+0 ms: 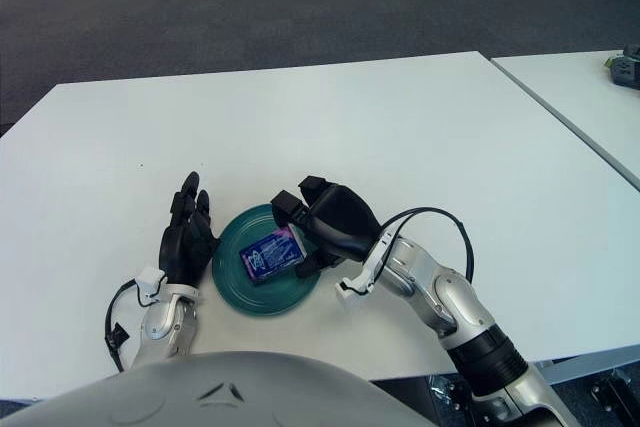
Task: Put the gum into the plate.
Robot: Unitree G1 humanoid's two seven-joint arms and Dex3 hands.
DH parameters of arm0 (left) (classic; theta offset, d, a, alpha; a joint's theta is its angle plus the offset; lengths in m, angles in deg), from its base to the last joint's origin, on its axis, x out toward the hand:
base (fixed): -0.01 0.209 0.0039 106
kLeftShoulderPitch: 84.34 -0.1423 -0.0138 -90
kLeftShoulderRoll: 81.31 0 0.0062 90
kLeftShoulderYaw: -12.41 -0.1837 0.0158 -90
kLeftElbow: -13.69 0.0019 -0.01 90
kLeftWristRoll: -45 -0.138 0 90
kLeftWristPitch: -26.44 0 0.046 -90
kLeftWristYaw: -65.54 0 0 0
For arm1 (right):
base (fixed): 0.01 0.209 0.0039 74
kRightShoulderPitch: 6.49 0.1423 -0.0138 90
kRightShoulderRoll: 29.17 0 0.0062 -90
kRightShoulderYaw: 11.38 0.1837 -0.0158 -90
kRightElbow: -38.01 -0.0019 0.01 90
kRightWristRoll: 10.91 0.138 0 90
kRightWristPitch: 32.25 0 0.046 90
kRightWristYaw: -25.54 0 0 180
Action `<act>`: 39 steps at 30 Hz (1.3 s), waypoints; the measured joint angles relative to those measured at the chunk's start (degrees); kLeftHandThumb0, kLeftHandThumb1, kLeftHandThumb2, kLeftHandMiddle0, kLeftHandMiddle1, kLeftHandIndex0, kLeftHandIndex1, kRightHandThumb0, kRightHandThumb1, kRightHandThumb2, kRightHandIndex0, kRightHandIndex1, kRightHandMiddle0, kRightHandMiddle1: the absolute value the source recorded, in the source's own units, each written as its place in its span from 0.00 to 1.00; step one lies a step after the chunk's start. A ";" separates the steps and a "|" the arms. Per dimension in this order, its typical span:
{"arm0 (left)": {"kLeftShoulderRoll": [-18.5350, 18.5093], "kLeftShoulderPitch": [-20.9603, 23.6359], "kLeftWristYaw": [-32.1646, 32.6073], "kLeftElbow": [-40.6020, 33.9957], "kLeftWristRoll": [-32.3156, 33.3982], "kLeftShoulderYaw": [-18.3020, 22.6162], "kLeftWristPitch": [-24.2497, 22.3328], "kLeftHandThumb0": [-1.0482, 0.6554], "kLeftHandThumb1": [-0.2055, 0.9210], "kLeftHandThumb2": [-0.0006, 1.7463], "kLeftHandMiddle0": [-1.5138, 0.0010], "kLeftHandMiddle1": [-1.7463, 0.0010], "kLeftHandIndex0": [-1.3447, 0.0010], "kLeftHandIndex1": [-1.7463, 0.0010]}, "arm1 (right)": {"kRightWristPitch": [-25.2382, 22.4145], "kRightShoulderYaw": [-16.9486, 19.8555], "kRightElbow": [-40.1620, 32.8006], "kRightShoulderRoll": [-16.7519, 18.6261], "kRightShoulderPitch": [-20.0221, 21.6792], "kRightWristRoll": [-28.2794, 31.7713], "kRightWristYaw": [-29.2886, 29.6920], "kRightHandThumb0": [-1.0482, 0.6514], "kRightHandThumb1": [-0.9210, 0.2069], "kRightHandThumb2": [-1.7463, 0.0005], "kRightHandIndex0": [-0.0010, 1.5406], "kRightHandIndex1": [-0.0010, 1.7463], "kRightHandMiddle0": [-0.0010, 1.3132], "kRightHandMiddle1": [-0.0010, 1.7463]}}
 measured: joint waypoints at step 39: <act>0.00 -0.24 -0.69 -0.80 2.36 -0.08 -2.61 0.00 1.00 0.54 0.97 0.99 1.00 0.90 | -3.26 1.44 -3.88 3.45 -4.99 4.13 -0.43 0.00 0.00 0.57 0.17 0.01 0.00 0.16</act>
